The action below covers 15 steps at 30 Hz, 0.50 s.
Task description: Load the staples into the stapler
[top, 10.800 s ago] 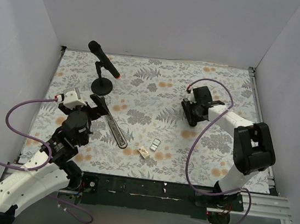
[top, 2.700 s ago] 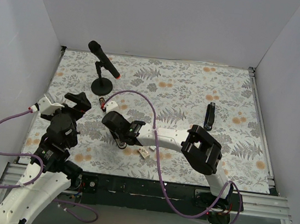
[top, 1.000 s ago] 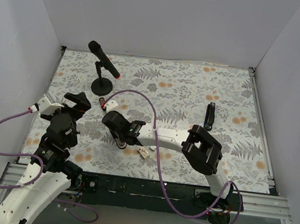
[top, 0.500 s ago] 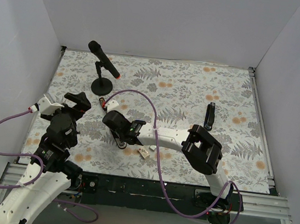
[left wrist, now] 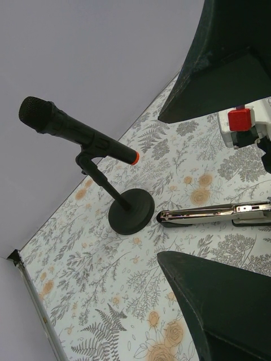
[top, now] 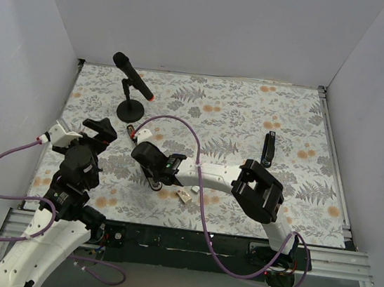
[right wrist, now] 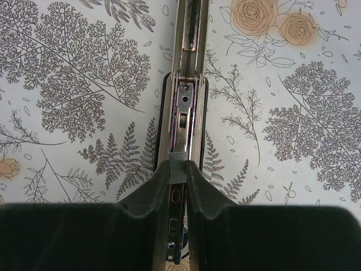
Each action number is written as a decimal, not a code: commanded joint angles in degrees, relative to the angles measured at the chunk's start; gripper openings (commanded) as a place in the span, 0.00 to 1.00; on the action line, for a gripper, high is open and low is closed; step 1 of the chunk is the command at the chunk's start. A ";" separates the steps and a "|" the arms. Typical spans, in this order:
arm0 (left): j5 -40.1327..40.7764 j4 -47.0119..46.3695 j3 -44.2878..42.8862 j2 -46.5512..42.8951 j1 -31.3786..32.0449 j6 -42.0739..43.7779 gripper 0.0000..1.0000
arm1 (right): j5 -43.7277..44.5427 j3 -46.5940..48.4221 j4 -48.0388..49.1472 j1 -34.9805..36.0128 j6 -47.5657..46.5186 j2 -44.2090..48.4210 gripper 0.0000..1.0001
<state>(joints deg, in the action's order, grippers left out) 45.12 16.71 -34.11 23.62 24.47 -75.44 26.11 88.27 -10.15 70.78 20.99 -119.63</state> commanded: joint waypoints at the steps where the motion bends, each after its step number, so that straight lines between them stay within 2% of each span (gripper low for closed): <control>1: -0.21 0.17 0.62 0.47 -0.39 0.20 0.98 | 0.43 0.76 0.13 -0.30 1.07 -0.95 0.12; 15: -0.21 0.16 0.62 0.46 -0.30 0.20 0.98 | 0.79 0.59 -0.39 -0.30 2.03 -1.39 0.12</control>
<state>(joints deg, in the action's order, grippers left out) 44.93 16.73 -34.11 23.86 24.47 -75.44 26.11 88.27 -10.20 70.72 21.56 -119.63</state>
